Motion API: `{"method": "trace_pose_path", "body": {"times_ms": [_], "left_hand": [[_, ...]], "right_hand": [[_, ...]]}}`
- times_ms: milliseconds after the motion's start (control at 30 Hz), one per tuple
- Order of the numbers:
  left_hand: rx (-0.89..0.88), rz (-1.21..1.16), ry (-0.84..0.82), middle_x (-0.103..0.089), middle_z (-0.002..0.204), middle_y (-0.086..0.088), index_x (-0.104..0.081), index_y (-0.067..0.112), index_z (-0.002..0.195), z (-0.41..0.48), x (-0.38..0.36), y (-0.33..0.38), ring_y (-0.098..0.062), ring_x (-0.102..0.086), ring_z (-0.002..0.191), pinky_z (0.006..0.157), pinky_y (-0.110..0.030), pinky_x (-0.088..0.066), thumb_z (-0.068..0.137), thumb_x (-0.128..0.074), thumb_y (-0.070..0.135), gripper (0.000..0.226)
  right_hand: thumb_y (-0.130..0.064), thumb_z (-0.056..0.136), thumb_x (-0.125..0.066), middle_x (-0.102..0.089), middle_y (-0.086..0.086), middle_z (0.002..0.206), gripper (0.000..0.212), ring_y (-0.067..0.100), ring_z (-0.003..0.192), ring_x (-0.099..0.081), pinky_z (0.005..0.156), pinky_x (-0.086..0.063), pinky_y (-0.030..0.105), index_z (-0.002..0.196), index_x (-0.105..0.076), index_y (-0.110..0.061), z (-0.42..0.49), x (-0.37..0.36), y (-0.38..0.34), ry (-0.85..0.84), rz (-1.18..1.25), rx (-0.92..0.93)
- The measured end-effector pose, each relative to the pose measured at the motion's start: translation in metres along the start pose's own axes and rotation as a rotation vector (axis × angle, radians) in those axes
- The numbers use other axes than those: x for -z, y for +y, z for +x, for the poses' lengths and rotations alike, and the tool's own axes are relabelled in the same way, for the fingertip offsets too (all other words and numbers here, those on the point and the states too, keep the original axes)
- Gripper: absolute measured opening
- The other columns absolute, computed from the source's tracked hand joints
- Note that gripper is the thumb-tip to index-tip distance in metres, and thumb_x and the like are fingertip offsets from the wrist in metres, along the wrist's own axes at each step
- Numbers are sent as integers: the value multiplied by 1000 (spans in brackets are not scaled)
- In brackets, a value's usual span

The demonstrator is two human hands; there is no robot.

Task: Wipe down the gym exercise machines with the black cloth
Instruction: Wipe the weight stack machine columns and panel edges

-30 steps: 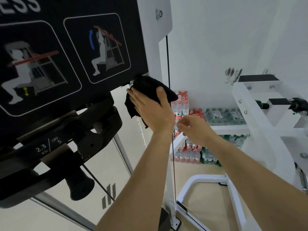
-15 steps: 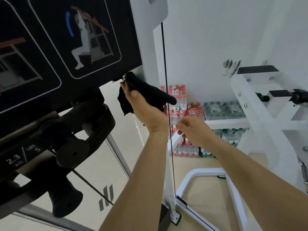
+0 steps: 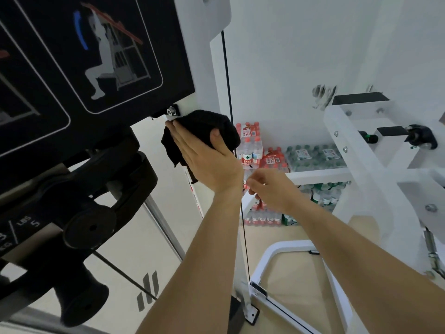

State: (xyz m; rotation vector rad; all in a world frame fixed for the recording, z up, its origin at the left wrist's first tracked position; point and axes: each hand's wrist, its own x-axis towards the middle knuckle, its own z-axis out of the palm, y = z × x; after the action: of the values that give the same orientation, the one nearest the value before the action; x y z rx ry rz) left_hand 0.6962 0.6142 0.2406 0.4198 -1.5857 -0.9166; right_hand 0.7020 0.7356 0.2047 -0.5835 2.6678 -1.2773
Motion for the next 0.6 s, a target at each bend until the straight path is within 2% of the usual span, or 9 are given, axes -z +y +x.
{"method": "trace_pose_path", "body": {"times_ms": [100,267,400,533,600], "left_hand": [[-55,73,-74,-22,164,-17,-19,-2,155,-15,7,-24,-31,-22,152,116,-51,-36,103,-29,54,77],[-60,90,-171,-14,166,-16,-12,2,157,-21,18,-33,-31,-16,153,115,-55,-36,103,-40,41,73],[-114,50,-108,-17,164,-21,-16,-5,155,10,11,-3,-34,-19,152,119,-51,-31,103,-37,47,76],[-179,74,-153,-15,165,-21,-13,-5,155,3,17,-22,-33,-19,152,113,-52,-39,103,-37,47,78],[-198,77,-176,-15,164,-22,-13,-5,155,-9,20,-41,-33,-18,153,111,-52,-42,104,-35,48,77]], "right_hand": [[-28,102,-48,-70,-3,90,23,16,82,-66,77,-55,33,100,-68,-16,-11,-13,8,-2,-42,-26],[-25,100,-47,-69,-7,93,23,12,85,-64,83,-56,38,102,-68,-19,-22,-26,17,2,-135,-52],[-24,100,-46,-70,-2,99,22,17,88,-65,83,-55,37,101,-67,-16,-14,-28,3,76,-148,-17],[-28,101,-45,-68,-4,102,24,18,91,-64,85,-54,38,106,-66,-18,-5,-41,-12,146,-181,4],[-28,98,-46,-67,-2,95,20,21,86,-63,79,-54,38,96,-64,-19,-1,-51,-10,169,-227,-30]]}}
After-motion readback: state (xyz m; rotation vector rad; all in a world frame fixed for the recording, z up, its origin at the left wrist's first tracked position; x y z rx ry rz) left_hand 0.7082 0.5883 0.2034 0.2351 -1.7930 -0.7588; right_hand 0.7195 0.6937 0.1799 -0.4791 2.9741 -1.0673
